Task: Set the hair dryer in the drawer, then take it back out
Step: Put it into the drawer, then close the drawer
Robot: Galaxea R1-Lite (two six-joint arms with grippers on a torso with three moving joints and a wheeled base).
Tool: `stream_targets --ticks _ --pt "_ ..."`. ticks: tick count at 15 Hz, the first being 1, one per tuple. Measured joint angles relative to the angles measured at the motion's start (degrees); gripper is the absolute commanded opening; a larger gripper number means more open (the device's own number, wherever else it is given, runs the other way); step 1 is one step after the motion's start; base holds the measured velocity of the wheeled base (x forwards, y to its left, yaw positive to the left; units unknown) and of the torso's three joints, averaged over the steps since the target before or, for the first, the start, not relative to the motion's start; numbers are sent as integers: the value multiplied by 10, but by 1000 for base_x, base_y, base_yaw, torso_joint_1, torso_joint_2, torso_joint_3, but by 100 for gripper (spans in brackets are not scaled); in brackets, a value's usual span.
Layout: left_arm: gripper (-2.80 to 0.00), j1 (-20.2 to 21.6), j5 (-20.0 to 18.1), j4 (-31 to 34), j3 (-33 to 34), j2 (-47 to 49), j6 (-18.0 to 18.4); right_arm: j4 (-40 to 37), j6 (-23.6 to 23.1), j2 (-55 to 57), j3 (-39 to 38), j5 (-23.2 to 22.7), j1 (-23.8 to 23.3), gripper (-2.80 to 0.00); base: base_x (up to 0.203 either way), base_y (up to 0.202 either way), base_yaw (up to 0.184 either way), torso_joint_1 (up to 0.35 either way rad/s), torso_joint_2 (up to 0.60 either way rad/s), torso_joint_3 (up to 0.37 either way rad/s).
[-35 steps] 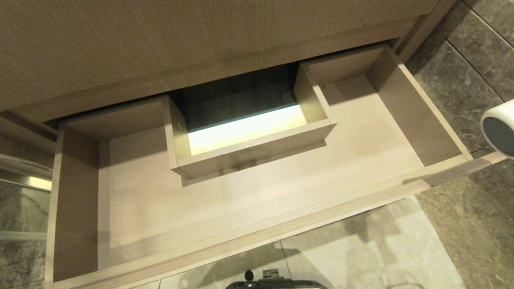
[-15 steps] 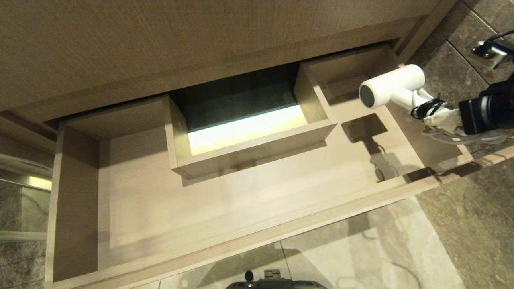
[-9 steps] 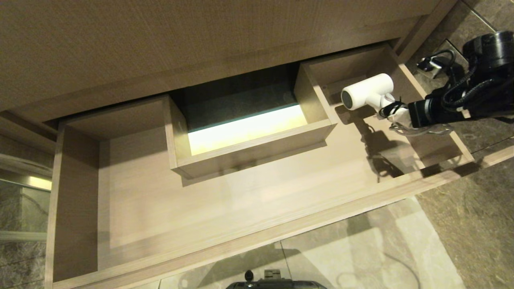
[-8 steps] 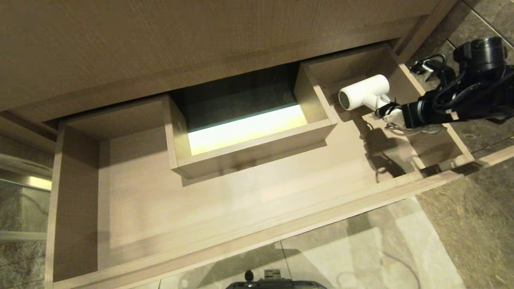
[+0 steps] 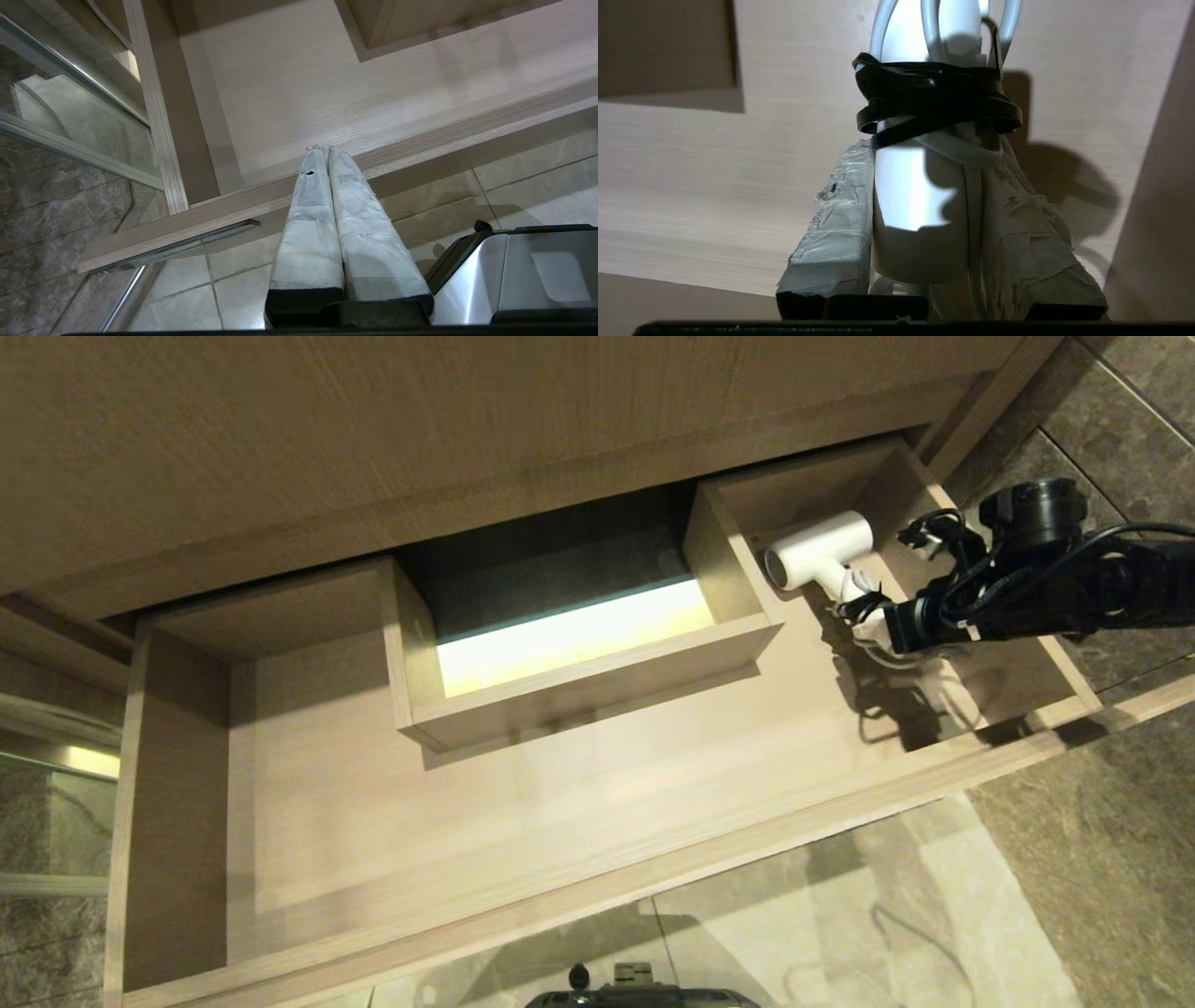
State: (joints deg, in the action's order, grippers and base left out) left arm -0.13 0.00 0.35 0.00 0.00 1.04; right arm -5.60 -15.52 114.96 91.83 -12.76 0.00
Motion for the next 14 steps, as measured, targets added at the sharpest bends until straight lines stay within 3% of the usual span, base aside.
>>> stream_targets --ticks 1,2,10,11,14 --pt "-280 0 0 0 0 0 0 0 0 5 0 0 0 -280 0 0 0 0 0 0" --pt "-280 0 0 0 0 0 0 -2 -2 9 -1 1 0 0 0 0 0 0 0 0" --pt "-280 0 0 0 0 0 0 -8 4 -21 0 6 -1 0 0 0 0 0 0 0" --pt "-280 0 0 0 0 0 0 -8 8 -38 -6 6 -2 -280 0 0 0 0 0 0" --pt "-280 0 0 0 0 0 0 -15 10 -115 -55 5 -11 -280 0 0 0 0 0 0"
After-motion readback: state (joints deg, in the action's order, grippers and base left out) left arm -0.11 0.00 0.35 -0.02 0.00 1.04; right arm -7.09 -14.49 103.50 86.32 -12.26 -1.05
